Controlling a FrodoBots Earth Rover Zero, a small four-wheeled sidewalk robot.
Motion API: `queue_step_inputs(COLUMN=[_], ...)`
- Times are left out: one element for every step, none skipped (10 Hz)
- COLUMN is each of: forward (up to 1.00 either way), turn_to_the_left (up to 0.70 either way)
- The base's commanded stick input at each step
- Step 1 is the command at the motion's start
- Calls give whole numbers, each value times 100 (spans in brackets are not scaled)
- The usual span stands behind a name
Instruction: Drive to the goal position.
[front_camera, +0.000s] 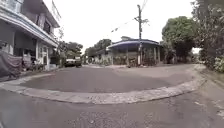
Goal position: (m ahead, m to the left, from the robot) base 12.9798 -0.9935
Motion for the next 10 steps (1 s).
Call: queue_step_inputs(forward=[100, 100, 100, 100, 100, 100, 100, 100, 100, 100], turn_to_the_left=[0, 0, 0, 0, 0, 0, 0, 0, 0, 0])
